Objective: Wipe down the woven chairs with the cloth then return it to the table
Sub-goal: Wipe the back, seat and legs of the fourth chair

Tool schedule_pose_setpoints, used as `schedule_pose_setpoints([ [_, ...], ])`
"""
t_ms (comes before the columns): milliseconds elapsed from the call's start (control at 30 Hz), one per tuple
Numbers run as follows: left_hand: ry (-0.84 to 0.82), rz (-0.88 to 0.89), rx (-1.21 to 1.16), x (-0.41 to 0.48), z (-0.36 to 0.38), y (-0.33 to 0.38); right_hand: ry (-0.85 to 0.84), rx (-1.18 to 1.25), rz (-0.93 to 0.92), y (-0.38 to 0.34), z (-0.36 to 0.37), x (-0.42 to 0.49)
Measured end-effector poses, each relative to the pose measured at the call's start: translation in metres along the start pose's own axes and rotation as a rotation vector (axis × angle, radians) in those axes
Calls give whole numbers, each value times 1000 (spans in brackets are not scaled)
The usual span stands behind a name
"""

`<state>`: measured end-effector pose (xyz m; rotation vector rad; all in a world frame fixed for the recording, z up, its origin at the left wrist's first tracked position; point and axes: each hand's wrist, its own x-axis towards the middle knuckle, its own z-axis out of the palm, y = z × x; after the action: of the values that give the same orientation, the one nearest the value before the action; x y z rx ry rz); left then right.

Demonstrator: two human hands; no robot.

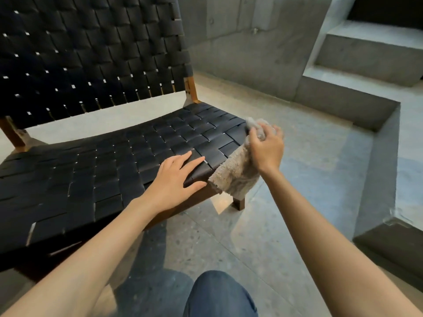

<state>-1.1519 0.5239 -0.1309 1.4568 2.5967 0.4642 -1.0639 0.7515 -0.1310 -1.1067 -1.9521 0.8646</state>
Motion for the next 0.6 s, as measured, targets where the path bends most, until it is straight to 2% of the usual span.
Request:
schedule_pose_setpoints([
  [167, 11, -12, -6, -1, 1, 0, 282, 265, 105, -1, 16, -1],
  [233, 9, -10, -22, -1, 1, -1, 350, 278, 134, -5, 22, -6],
  [300, 10, -10, -32, -1, 1, 0, 373, 190, 105, -7, 24, -13],
  [433, 4, 3, -59, -6, -4, 3, 273, 35, -50, -6, 23, -43],
  [600, -24, 59, -13, -37, -17, -11, -64, 107, -307, -21, 29, -107],
])
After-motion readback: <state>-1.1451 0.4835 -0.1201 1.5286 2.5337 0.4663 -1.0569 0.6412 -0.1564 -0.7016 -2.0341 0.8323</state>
